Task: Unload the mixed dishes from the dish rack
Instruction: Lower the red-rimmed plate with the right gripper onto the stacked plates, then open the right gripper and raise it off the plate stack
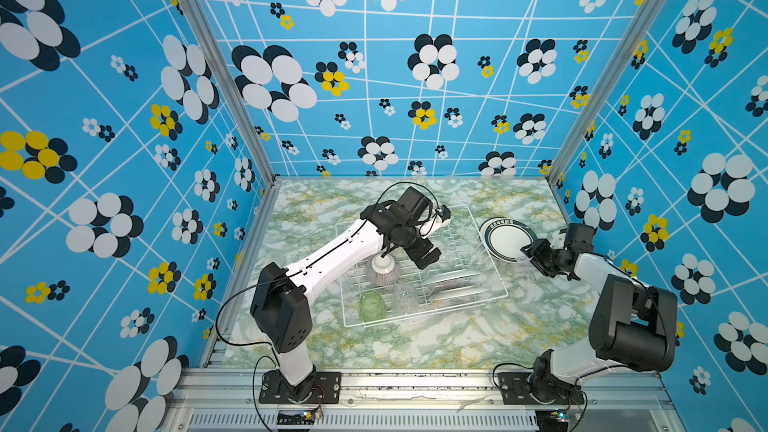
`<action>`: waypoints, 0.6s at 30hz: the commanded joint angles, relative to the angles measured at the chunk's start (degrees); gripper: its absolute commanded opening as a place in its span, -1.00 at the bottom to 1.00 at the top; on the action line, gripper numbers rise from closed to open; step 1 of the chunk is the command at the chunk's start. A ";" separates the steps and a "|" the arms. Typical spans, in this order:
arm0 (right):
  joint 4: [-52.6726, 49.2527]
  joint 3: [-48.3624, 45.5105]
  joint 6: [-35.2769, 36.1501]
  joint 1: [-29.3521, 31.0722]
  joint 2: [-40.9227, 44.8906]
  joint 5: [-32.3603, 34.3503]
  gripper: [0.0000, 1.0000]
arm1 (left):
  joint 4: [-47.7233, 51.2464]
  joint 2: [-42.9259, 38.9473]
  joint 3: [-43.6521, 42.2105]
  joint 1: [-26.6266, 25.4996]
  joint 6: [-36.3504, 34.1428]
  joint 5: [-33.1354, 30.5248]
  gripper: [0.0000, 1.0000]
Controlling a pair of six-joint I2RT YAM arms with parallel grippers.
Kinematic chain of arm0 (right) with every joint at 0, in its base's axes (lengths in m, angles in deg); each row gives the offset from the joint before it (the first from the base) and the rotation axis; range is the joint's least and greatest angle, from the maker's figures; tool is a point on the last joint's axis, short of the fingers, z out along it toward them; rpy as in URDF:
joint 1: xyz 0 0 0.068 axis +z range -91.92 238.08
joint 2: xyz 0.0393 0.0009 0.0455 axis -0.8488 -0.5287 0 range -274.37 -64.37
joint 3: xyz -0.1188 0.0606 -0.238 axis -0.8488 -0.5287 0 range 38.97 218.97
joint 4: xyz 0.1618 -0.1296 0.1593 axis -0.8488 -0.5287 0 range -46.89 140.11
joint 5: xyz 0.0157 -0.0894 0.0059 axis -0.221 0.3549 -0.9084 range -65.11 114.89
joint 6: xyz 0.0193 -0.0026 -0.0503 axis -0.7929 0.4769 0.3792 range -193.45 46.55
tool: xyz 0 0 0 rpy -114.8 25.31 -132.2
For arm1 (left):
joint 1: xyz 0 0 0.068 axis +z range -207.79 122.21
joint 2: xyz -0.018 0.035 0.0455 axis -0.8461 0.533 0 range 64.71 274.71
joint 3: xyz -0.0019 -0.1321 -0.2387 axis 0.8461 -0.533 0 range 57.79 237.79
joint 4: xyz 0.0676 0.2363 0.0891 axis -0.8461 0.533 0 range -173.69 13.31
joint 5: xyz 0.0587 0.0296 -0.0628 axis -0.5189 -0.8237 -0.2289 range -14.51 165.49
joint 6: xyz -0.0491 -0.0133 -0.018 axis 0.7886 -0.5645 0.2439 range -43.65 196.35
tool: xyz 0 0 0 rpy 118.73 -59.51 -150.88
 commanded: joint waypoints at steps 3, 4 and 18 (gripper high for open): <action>-6.12 3.38 5.10 -0.33 -0.49 4.11 0.18 | 1.56 0.86 2.07 -0.52 -0.83 -0.49 0.99; -6.36 3.65 5.39 -0.34 -0.72 4.98 0.20 | 1.61 0.95 2.15 -0.58 -0.90 -0.57 0.99; -11.27 12.47 9.81 2.21 -7.34 12.84 0.34 | 2.53 2.71 3.92 -0.94 -1.58 -1.02 0.99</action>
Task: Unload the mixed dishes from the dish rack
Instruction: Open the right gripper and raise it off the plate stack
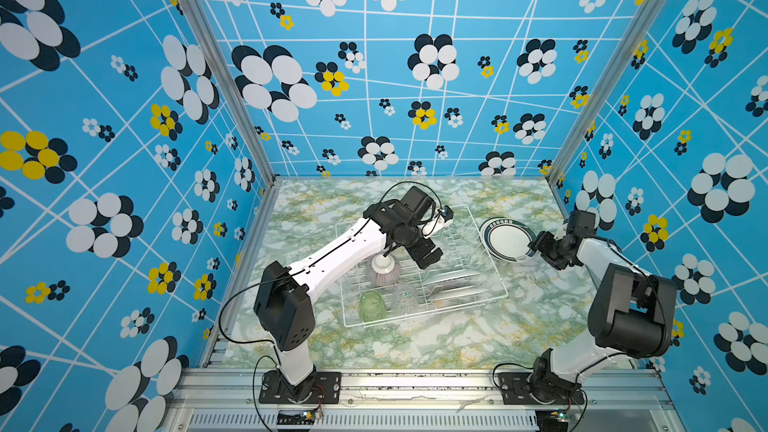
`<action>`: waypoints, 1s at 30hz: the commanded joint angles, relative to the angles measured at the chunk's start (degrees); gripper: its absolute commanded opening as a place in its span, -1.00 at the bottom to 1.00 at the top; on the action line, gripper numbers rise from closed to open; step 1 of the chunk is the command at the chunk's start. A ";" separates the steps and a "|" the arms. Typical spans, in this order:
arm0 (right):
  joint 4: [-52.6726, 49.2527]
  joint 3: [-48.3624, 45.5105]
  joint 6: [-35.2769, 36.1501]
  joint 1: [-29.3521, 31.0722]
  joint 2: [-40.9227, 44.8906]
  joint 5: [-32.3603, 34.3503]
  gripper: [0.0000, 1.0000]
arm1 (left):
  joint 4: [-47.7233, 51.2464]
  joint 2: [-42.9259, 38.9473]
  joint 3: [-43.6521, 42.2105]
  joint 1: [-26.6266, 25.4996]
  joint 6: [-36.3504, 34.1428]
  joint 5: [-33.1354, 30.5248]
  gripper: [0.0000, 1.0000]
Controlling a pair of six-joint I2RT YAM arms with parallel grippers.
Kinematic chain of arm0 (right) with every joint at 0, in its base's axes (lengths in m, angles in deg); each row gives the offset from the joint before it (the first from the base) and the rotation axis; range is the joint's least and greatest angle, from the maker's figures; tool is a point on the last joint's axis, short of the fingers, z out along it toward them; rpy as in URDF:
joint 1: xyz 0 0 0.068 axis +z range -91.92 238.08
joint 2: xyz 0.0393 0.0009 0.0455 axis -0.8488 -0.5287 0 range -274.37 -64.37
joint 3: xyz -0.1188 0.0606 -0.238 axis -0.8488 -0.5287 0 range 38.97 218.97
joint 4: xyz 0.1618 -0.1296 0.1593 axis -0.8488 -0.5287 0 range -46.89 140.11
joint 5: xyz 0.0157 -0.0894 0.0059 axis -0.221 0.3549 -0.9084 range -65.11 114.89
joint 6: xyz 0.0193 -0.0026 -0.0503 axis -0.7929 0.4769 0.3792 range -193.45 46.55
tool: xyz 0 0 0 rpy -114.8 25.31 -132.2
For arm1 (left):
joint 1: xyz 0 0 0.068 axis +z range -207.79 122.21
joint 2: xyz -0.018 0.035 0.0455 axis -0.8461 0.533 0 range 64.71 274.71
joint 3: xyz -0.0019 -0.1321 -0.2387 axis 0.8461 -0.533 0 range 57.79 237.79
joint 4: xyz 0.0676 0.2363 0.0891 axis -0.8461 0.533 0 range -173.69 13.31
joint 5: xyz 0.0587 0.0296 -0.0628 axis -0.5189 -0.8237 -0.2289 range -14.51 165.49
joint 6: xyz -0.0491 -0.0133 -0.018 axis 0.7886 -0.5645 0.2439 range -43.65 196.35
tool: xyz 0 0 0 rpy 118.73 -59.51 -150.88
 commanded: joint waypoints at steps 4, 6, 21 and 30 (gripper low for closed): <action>-2.63 4.12 1.95 3.54 -3.98 4.53 0.35 | 1.35 1.50 2.32 -0.25 -1.32 -0.22 0.99; -3.12 5.30 2.31 4.69 -5.04 5.64 0.36 | 1.41 1.67 2.42 -0.32 -1.44 -0.47 0.99; -5.50 7.68 3.10 7.40 -7.19 7.95 0.38 | 1.72 1.96 2.27 -0.27 -1.56 -0.24 0.99; -5.65 4.43 2.37 6.44 5.24 7.09 0.40 | 3.81 -0.21 2.44 -2.33 -3.12 0.51 0.96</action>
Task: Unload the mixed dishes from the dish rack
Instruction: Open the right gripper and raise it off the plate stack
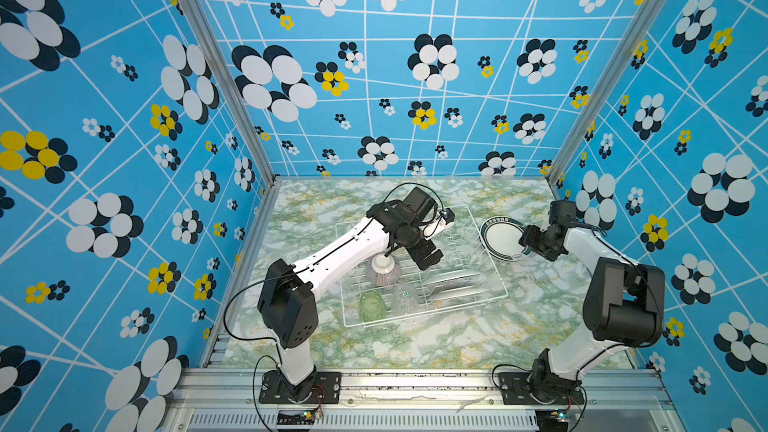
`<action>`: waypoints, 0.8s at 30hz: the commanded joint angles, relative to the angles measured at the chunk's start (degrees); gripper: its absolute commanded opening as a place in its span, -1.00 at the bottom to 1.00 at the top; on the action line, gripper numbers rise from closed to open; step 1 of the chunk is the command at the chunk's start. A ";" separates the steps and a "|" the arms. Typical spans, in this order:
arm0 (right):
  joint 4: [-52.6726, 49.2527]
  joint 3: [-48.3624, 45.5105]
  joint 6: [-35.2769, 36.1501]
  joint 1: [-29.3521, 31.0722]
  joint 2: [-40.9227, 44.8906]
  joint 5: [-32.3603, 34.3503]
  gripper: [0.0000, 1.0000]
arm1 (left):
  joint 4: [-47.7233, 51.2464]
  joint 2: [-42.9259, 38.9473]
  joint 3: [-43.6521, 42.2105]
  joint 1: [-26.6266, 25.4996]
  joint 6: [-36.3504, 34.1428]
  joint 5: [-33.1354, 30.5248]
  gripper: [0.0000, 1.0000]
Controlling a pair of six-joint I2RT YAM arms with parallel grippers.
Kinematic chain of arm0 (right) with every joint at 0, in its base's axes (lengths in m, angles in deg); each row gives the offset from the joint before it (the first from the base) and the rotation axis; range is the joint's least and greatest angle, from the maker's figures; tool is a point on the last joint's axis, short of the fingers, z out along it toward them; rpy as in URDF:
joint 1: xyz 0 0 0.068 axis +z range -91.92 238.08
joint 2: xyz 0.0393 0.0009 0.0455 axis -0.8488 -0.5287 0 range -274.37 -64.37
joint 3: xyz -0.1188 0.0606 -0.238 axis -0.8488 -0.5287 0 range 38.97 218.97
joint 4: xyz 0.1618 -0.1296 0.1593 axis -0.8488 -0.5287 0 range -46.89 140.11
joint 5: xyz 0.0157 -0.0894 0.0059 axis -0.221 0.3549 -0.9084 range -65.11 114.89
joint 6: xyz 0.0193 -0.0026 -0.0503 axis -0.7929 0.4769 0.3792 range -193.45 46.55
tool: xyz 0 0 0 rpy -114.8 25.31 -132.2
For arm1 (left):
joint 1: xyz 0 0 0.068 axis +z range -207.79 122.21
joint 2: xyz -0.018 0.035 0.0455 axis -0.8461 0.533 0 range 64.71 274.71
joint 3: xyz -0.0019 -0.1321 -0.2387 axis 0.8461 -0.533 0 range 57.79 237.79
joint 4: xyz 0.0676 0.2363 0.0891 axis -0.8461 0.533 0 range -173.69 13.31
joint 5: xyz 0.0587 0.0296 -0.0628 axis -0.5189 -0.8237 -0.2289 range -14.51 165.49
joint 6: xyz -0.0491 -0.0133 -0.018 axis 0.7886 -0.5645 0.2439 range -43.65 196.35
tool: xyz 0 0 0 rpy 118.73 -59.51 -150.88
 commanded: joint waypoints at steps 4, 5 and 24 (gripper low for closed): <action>-3.71 -0.70 -0.22 -0.26 10.74 -5.00 0.39 | 3.72 -2.59 1.52 -3.72 -2.23 0.26 0.92; -4.09 -1.09 -0.22 -0.10 12.30 -5.93 0.39 | 3.70 -2.98 1.37 -4.53 -2.35 0.11 0.90; -8.45 -4.66 -0.83 6.72 27.00 -9.91 0.39 | 4.92 2.03 4.77 -9.25 -1.31 2.37 0.15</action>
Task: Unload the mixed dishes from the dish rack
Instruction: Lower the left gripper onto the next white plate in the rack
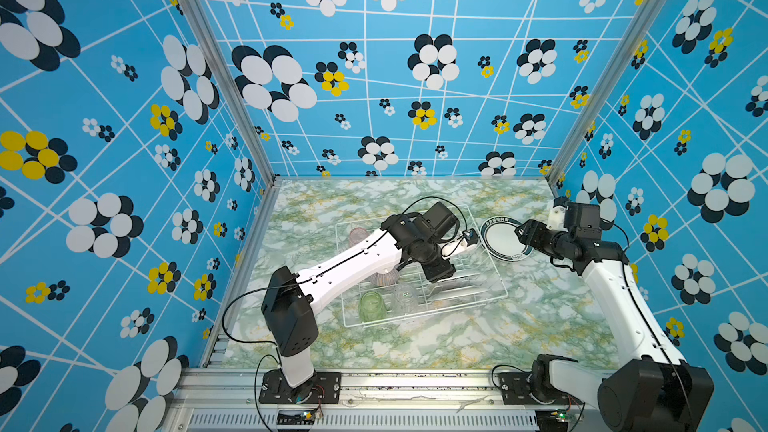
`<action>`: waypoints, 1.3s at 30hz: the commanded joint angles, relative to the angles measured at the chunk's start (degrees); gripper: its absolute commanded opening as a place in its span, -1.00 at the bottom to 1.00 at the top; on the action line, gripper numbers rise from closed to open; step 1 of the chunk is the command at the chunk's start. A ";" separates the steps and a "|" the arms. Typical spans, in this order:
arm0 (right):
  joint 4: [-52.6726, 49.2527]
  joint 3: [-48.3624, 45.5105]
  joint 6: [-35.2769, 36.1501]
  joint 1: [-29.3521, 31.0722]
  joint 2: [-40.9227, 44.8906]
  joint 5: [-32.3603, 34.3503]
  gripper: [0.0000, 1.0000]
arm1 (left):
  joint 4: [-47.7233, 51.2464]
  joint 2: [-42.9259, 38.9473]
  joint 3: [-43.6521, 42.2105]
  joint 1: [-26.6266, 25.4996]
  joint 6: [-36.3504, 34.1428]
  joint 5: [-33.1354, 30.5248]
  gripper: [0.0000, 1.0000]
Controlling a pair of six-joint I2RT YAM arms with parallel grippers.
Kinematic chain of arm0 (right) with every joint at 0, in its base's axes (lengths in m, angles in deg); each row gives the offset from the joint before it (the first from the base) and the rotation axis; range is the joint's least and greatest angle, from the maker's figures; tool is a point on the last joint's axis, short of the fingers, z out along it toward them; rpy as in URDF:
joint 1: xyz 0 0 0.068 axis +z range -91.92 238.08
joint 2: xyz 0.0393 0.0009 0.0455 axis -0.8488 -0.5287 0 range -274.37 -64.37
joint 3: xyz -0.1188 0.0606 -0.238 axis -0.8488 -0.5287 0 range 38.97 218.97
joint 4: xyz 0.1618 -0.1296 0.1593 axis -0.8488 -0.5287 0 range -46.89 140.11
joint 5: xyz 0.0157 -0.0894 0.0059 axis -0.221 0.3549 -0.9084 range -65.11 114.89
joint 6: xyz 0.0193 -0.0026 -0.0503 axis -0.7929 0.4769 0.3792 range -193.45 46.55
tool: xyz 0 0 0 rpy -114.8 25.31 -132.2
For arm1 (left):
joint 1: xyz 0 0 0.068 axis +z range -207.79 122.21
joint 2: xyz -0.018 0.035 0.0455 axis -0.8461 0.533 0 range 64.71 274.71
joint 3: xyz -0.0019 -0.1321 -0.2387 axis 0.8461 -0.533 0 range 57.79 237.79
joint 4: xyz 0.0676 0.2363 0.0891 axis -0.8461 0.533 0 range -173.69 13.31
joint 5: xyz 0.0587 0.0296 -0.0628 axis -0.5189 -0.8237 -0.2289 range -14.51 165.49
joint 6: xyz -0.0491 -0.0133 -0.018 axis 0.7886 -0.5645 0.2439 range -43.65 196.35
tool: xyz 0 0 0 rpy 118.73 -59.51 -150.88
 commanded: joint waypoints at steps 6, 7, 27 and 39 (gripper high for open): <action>-0.83 -1.44 -1.10 1.32 1.39 -1.28 0.38 | 4.16 4.27 4.02 -1.48 -0.30 0.94 0.14; -0.75 -1.56 -1.09 1.38 1.47 -1.34 0.38 | 4.44 4.83 4.26 -1.54 -0.30 0.66 0.15; 1.12 -2.45 -1.39 1.82 1.19 -2.50 0.38 | 5.07 11.77 9.51 -1.76 -1.09 -7.67 -0.35; 1.50 -3.02 -1.54 1.96 1.61 -2.33 0.39 | 3.93 14.04 10.13 -1.76 -0.70 -16.20 -0.57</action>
